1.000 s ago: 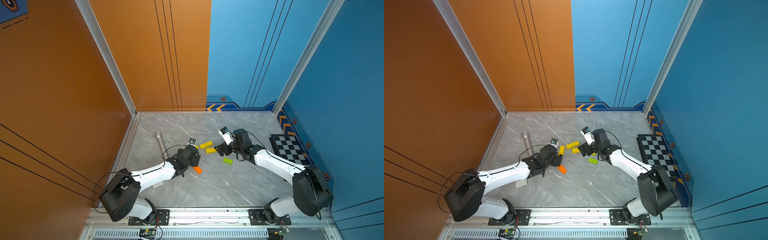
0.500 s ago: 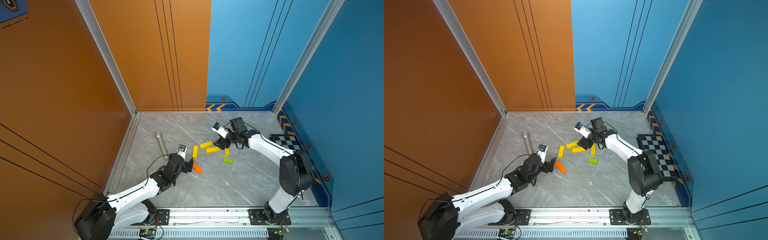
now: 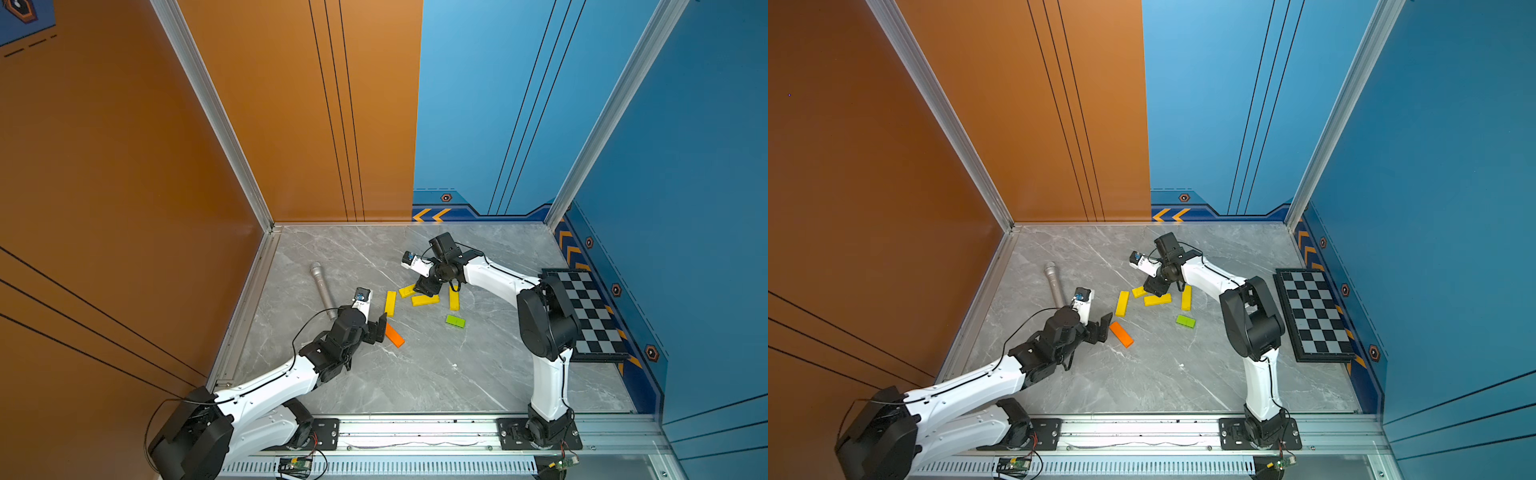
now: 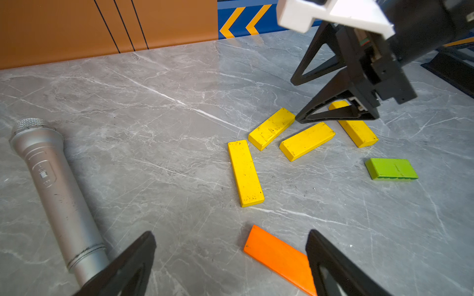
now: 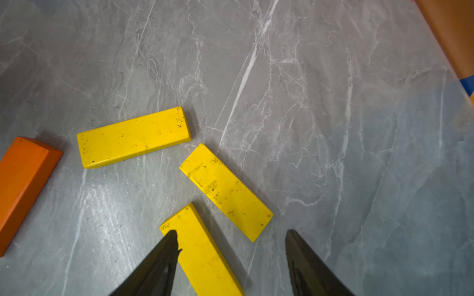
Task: Assemble the letter p with building blocks
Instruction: Assemble the building block at the center of the board.
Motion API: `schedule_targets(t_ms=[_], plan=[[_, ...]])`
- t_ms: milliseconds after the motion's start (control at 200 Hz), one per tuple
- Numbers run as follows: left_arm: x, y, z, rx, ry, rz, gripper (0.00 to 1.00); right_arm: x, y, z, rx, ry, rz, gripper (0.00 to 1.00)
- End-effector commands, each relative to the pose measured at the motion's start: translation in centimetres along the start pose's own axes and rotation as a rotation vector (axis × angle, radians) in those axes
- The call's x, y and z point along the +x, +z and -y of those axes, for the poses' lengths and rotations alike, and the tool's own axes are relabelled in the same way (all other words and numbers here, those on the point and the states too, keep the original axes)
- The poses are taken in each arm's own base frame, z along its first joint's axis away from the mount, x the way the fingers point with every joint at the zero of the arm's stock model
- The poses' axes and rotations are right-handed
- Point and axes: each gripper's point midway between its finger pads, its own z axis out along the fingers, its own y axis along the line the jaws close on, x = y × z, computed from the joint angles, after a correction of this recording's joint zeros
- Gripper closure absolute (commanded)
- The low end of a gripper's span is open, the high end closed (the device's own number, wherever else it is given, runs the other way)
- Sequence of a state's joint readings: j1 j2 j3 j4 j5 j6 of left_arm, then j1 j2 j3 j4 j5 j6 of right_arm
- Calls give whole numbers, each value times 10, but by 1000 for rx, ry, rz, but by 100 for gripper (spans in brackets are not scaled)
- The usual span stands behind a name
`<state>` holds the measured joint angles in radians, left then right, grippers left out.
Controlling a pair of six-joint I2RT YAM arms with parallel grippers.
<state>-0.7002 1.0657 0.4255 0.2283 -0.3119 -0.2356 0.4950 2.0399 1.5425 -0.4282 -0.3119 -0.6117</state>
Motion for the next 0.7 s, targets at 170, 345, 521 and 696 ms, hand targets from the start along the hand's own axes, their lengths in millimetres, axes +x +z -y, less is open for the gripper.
schedule_targets(t_ms=[170,345,521,696], plan=[[-3,-6,-1,26,-28,34,6,2,10,15,-61,10,15,34],[-4,-7,-2,25,-31,37,6,9,18,14,-91,1,-7,36],[-3,-6,-2,26,-35,34,6,13,18,8,-123,-2,-24,36],[-3,-7,-1,32,-41,35,6,19,27,5,-123,-31,-73,37]])
